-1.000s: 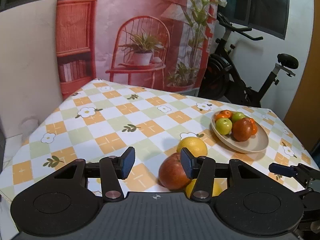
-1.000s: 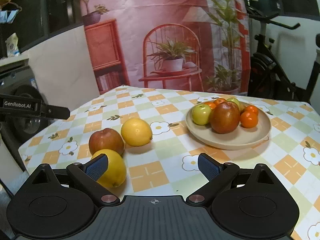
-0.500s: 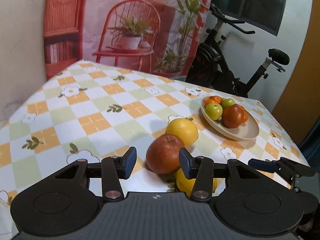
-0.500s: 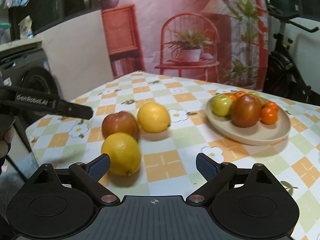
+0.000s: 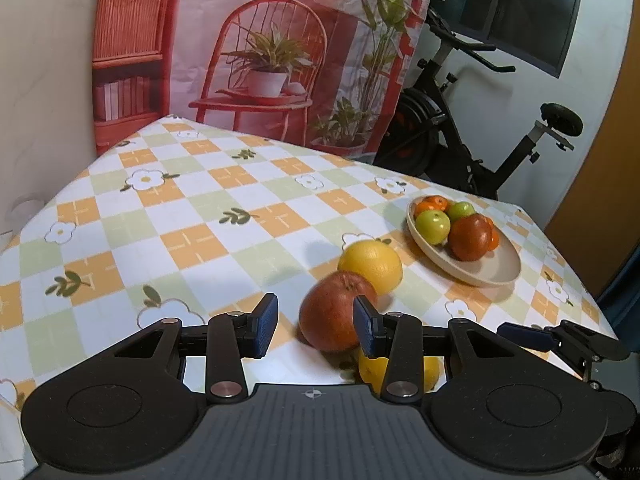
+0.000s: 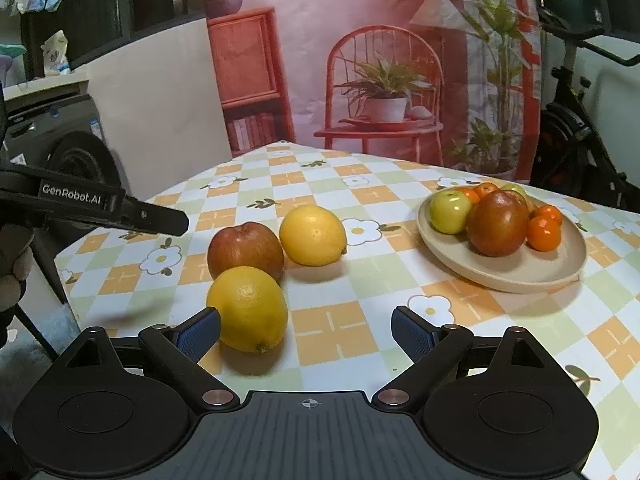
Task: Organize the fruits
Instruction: 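Move both grippers to the last red apple beside the lemons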
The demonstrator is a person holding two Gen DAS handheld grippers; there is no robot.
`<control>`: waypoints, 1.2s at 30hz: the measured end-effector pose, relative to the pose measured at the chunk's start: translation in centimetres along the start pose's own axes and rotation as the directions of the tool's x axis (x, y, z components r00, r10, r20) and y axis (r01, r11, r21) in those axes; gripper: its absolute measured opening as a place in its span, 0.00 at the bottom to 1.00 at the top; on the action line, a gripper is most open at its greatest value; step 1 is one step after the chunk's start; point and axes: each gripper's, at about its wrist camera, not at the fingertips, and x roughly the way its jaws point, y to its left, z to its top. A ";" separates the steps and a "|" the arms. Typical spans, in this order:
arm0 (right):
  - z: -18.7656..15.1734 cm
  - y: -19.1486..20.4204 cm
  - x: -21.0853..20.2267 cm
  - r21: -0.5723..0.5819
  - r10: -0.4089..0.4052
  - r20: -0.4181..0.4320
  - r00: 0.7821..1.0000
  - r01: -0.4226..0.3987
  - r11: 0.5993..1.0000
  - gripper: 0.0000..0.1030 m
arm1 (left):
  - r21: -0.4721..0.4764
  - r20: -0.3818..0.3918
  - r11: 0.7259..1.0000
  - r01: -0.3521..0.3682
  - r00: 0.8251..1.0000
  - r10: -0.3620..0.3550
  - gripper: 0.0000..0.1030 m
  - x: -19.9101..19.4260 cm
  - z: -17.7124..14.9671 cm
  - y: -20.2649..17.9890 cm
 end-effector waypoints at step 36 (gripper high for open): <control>5.6 2.1 10.5 0.070 0.139 -0.218 0.966 -0.126 0.990 0.70 | -0.002 -0.244 0.964 0.265 0.935 -0.257 0.36 7.3 4.7 3.4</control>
